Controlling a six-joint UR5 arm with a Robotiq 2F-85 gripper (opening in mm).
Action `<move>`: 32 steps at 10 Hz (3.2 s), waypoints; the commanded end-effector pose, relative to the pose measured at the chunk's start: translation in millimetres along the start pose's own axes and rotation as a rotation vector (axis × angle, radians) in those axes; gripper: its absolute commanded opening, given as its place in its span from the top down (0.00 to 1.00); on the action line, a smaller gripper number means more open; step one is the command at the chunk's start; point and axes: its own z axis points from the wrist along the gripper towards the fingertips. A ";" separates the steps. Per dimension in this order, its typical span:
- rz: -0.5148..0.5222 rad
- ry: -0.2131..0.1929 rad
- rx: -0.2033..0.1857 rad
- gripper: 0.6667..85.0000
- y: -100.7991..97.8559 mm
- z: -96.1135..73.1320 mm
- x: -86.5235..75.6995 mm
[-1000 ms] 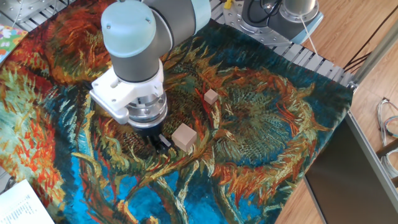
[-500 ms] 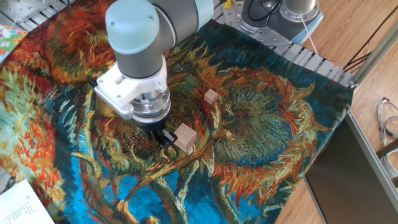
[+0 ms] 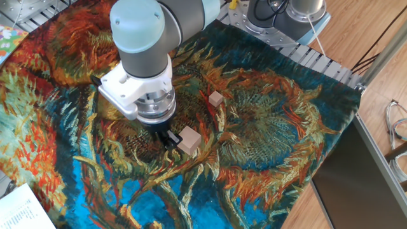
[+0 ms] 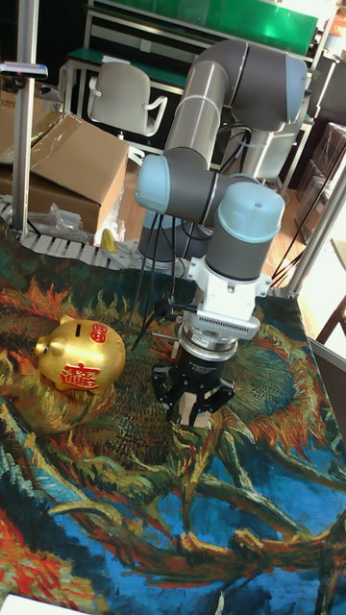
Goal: Drop coins into a piggy bank
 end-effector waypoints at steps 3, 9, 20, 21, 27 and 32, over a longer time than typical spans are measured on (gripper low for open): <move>0.013 0.012 0.000 0.55 3.6 9.1 8.5; 0.008 0.017 0.015 0.55 3.8 13.2 9.3; -0.033 0.042 0.024 0.54 6.8 24.4 12.6; -0.048 0.037 0.037 0.54 3.2 25.9 9.8; -0.089 0.056 0.042 0.54 -0.4 24.2 14.3; -0.082 0.032 0.021 0.54 5.3 24.6 8.4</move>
